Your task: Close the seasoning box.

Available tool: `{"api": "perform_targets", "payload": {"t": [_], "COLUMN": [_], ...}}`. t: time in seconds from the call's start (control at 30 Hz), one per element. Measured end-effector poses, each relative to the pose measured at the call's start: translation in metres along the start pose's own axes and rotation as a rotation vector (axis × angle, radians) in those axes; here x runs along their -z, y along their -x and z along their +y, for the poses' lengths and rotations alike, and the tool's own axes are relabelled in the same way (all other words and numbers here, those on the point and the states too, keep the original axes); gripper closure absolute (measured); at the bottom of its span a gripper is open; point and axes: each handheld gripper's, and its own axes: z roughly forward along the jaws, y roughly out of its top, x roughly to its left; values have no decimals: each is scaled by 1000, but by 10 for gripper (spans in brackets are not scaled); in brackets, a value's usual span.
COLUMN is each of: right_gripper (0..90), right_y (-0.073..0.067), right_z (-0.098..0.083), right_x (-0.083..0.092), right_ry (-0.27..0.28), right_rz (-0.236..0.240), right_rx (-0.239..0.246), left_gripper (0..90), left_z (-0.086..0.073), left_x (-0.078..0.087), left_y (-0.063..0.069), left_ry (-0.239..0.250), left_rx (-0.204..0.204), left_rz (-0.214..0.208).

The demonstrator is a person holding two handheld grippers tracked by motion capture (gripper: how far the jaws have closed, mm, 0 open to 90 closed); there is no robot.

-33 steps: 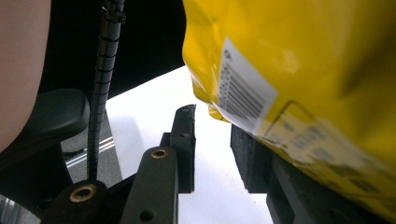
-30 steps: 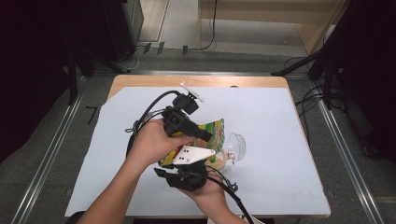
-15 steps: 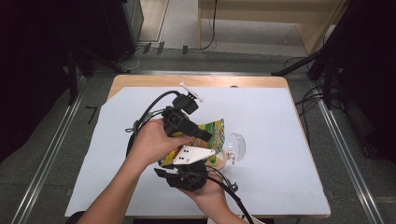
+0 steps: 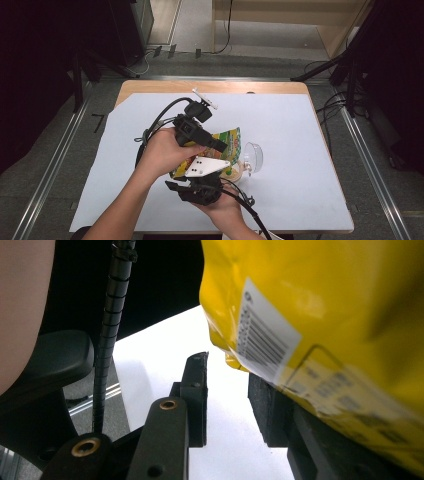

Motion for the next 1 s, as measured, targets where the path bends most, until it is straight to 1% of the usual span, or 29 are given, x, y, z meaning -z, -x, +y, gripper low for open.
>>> {"api": "perform_targets", "payload": {"t": [0.37, 0.57, 0.6, 0.63, 0.8, 0.87, 0.9, 0.93, 1.0], "right_gripper": [691, 688, 689, 691, 695, 697, 699, 697, 697], "right_y": [0, 0, 1, 0, -1, -2, -2, -3, -4], "right_z": [-2, -3, -2, -2, 2, 4, 5, 5, 7], "right_x": [-2, -1, -1, 0, 1, 3, 3, 3, 4], "right_ry": [-1, 2, 7, 4, 3, 2, 8, 4, 3], "right_rz": [-8, -6, -11, -6, 3, 9, 7, 13, 14], "right_rx": [18, 15, 20, 13, 6, 6, 16, 9, 11], "left_gripper": [737, 736, 736, 736, 736, 736, 736, 736, 735], "left_z": [-1, -1, -1, -1, 0, 0, 0, 0, 0], "left_x": [0, 1, 1, 1, 2, 3, 4, 4, 4], "left_y": [1, 0, 0, -1, -2, -3, -3, -4, -5], "left_ry": [-2, 0, 0, 2, 20, 25, 23, 25, 28], "left_rx": [0, -1, -2, 0, -1, -1, -3, -1, 1], "left_rz": [0, -3, -2, -2, 0, 0, 1, -1, -2]}}
